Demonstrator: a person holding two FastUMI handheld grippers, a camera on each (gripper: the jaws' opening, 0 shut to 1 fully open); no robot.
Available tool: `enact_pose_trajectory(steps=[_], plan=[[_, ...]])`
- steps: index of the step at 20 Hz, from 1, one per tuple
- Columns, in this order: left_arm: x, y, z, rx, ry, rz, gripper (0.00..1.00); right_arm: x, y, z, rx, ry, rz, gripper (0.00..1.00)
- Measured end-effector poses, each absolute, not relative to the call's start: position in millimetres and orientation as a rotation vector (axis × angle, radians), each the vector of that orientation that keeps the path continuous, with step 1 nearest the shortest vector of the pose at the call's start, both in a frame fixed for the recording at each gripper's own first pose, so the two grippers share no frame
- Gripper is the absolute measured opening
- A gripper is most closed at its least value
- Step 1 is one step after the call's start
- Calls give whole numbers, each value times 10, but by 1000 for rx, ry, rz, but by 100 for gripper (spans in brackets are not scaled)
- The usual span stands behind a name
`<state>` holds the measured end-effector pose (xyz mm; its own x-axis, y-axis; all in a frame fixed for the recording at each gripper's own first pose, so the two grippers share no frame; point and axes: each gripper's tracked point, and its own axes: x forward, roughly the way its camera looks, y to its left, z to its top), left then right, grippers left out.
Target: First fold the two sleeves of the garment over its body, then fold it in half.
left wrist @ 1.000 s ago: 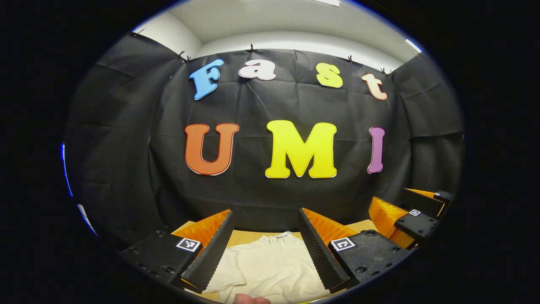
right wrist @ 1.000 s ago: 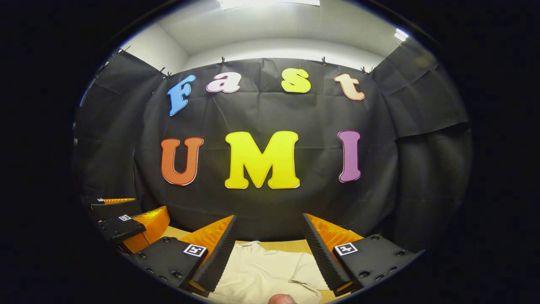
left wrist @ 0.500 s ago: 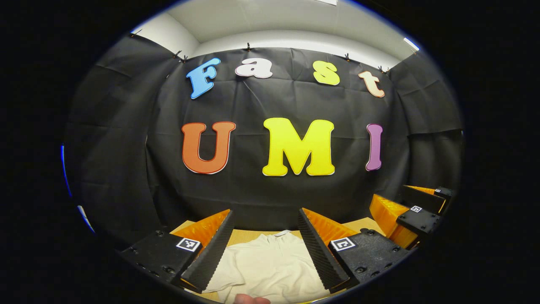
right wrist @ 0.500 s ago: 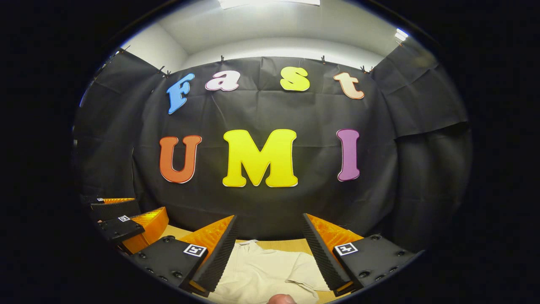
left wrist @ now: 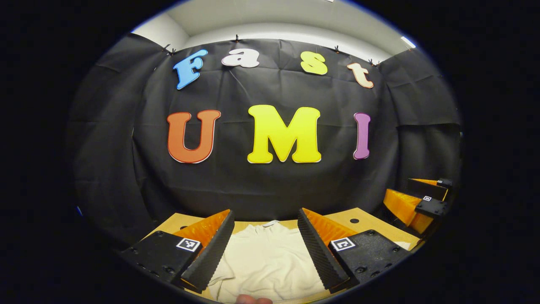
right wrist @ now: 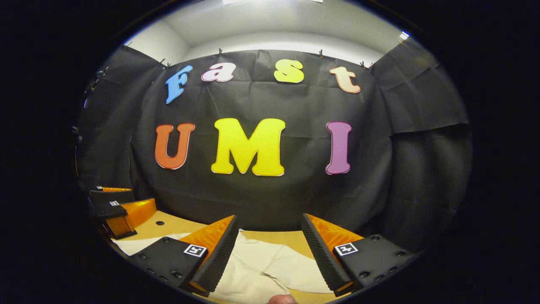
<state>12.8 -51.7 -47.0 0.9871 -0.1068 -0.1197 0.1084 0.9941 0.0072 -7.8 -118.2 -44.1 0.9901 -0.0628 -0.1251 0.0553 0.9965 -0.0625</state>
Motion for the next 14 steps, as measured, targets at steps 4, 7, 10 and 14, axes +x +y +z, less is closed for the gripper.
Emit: enact_pose_trajectory(steps=[4, 7, 10, 14], plan=[[115, -697, -632, 4, 171, -132, 96, -260, -1782, -696, -65, 212, -121, 94], [109, -854, -657, 12, 180, -154, 96, -410, -2261, -914, -87, 269, -162, 94], [83, -1007, -708, 37, 187, -177, 96, -607, -2764, -1125, -91, 328, -219, 94], [37, -1234, -831, 58, 221, -211, 96, -837, -3292, -1646, -80, 442, -269, 94]])
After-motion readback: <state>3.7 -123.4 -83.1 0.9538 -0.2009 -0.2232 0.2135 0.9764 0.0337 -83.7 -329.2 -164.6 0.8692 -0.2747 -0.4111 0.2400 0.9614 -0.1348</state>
